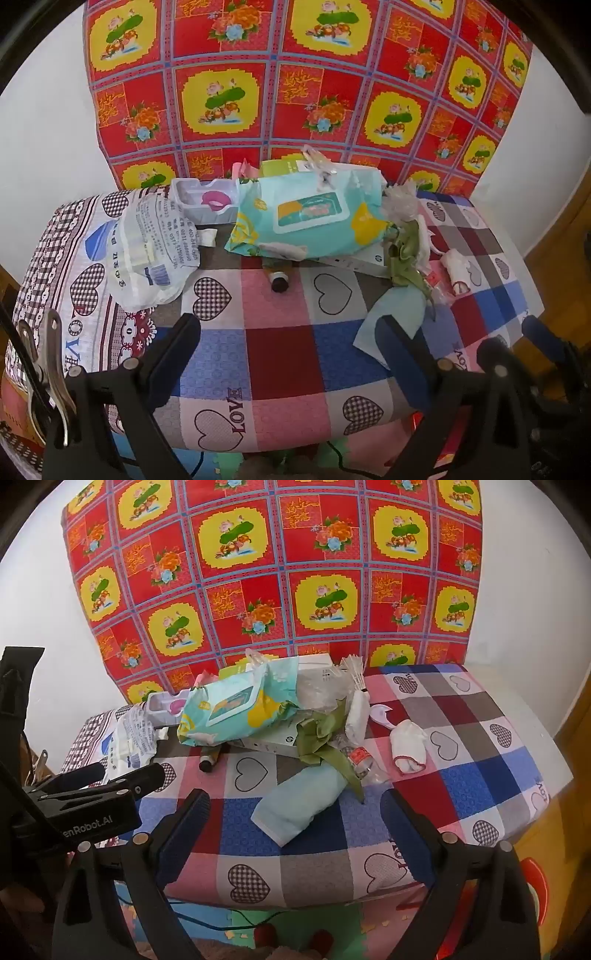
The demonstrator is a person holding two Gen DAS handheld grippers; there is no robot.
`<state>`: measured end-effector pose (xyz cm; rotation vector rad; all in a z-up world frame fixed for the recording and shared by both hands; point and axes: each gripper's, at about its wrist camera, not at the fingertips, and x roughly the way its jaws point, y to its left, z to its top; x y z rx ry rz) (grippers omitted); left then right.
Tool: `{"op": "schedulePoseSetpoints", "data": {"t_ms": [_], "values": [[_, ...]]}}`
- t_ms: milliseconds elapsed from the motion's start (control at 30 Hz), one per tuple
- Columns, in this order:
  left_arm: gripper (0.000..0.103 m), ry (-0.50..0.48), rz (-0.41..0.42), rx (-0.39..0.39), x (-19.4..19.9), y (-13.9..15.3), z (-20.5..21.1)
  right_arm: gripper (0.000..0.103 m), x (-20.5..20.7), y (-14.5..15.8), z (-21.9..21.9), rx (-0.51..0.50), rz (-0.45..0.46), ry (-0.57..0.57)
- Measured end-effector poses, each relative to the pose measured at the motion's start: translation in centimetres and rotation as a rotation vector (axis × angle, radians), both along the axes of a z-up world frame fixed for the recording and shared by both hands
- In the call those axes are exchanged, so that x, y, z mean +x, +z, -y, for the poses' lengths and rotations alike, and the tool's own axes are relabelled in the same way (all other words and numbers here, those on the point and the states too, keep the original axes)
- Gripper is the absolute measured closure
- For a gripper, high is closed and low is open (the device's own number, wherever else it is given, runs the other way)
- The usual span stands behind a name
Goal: Collect trash
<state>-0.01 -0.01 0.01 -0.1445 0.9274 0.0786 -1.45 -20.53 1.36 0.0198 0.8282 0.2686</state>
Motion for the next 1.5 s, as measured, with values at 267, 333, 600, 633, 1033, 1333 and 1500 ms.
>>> {"op": "schedulePoseSetpoints", "data": {"t_ms": [267,333,600,633,1033,1333,1500], "values": [[0.005,0.002,0.004,-0.003,-0.01,0.01,-0.02,0.007,-0.13,0.02,-0.05,0.003,0.000,0.000],[0.005,0.001,0.005,-0.003,-0.02,0.00,-0.01,0.007,-0.14,0.02,-0.04,0.002,0.001,0.000],[0.005,0.000,0.005,-0.004,-0.02,0.00,-0.03,0.007,-0.25,0.04,0.00,0.002,0.001,-0.001],[0.005,0.000,0.005,-0.004,-0.03,0.00,-0.03,0.007,-0.26,0.03,0.00,0.002,0.001,-0.001],[0.005,0.000,0.006,-0.003,-0.03,-0.01,-0.02,0.007,-0.45,0.08,-0.04,0.005,0.002,-0.001],[0.005,0.000,0.006,-0.003,-0.03,0.00,-0.03,0.007,-0.55,0.09,-0.18,0.005,0.002,0.000],[0.005,0.000,0.007,-0.004,-0.04,0.00,-0.04,0.007,-0.58,0.07,-0.42,0.005,0.003,-0.001]]}}
